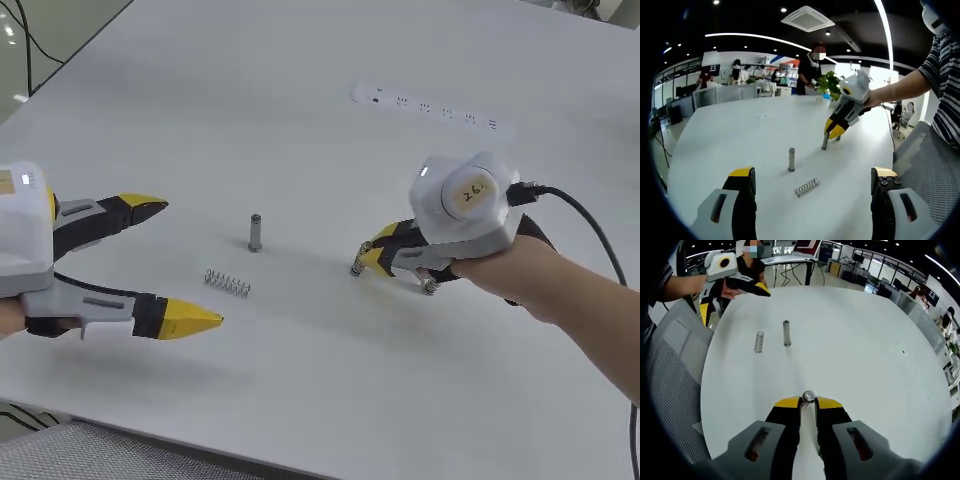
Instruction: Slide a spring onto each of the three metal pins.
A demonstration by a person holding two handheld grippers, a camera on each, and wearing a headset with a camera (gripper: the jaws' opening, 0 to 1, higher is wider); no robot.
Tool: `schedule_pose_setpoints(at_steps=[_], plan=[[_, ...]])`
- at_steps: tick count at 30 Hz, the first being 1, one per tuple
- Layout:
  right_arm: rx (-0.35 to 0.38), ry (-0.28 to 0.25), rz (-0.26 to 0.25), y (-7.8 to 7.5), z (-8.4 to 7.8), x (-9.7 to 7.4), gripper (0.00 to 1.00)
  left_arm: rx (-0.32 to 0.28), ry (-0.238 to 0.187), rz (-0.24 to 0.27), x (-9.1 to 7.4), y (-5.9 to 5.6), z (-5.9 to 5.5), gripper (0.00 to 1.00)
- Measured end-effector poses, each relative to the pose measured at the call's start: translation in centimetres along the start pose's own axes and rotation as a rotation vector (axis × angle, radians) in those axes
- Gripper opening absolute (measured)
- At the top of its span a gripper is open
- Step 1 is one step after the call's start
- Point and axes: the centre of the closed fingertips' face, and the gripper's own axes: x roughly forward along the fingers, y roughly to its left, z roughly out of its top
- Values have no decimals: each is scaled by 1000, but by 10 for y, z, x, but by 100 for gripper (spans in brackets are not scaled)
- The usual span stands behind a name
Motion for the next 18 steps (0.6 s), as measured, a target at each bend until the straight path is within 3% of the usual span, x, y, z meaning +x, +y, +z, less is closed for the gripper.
schedule_pose_setpoints(at_steps=[8, 18], plan=[[43, -52, -4, -2, 10, -6, 15, 2, -5, 2, -1, 2, 3, 95], [37, -78, -28, -2, 16, -16, 19, 4, -7, 0, 1, 2, 5, 95]])
